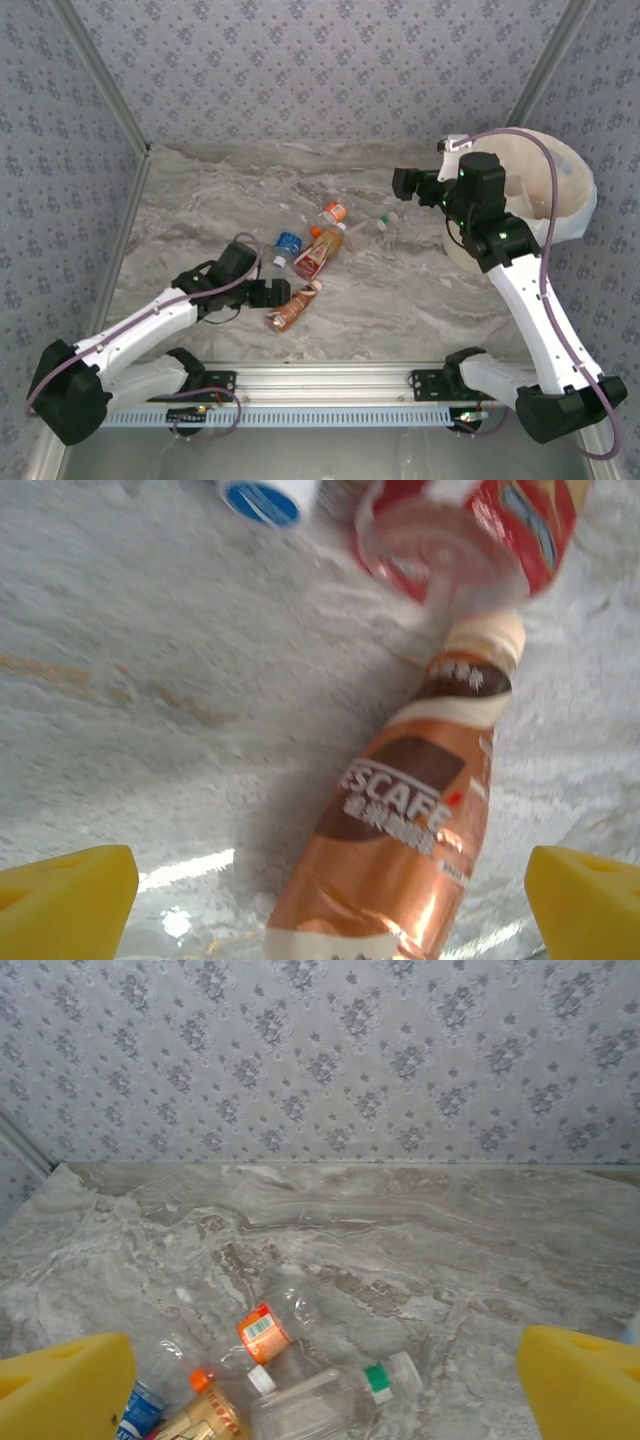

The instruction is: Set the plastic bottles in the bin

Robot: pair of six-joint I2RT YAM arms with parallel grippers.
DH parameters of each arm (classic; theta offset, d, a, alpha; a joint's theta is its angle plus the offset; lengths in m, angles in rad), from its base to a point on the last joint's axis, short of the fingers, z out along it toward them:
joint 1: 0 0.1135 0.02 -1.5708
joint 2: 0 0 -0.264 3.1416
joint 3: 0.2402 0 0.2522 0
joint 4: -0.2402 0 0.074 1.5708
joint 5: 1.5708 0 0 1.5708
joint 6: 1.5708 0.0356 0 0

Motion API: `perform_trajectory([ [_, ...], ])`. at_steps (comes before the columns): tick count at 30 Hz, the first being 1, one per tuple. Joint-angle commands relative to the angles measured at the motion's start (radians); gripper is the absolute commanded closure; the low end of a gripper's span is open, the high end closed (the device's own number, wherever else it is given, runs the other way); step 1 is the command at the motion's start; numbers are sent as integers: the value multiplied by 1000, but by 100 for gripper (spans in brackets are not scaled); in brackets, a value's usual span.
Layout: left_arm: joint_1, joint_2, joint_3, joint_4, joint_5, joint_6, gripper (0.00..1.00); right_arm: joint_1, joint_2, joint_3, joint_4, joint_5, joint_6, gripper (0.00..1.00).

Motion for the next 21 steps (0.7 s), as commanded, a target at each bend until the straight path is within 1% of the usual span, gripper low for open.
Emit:
perform_trajectory([
  [1,-94,-16,-15,-25,-105,51,1,28,-3,-15,66,53,50,0],
  [3,-164,-2,-25,-15,-156,67,0,37,2,-26,74,52,65,0],
  [6,-257,36,-42,16,-202,91,1,50,8,-33,72,65,73,0],
  [9,-309,85,-42,34,-229,106,1,54,15,-35,66,83,76,0],
  [12,-330,137,-37,48,-241,112,0,57,17,-36,65,94,79,0],
  [16,-335,222,-13,54,-254,136,1,58,14,-37,57,101,85,0],
  [21,-345,283,-12,102,-248,134,2,62,5,-36,43,104,88,0],
])
